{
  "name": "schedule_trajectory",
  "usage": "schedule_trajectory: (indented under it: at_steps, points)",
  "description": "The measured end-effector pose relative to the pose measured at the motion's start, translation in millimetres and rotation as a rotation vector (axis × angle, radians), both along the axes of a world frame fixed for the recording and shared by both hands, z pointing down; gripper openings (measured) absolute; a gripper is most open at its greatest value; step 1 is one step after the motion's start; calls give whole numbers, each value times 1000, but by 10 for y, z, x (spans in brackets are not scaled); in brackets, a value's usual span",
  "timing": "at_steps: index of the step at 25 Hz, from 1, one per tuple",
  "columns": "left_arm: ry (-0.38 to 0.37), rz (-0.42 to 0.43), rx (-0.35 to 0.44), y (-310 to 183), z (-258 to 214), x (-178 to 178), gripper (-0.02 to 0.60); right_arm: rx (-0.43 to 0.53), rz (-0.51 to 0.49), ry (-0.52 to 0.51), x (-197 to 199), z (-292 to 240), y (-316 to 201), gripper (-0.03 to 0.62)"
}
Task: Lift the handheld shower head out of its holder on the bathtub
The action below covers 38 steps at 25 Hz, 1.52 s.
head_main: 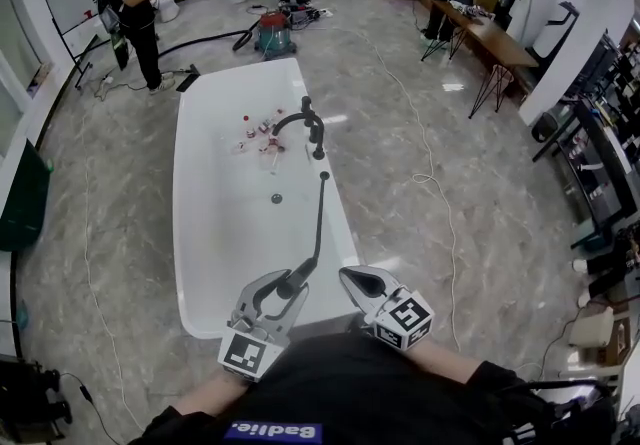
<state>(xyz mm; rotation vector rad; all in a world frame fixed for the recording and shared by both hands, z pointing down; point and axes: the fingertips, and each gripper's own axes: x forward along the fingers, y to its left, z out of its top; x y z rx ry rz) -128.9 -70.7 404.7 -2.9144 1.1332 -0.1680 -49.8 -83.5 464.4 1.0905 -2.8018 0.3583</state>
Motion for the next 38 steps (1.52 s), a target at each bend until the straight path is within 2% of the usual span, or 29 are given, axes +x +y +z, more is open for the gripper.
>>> schedule_trajectory:
  at_steps: [5, 17, 38]
  points:
    - [8, 21, 15, 172, -19, 122, 137, 10, -1, 8, 58, 5, 48, 2]
    - [1, 54, 11, 164, 33, 265, 137, 33, -40, 21, 10, -31, 70, 2]
    - [4, 68, -9, 190, 18, 376, 137, 28, -18, 9, 115, -44, 93, 2]
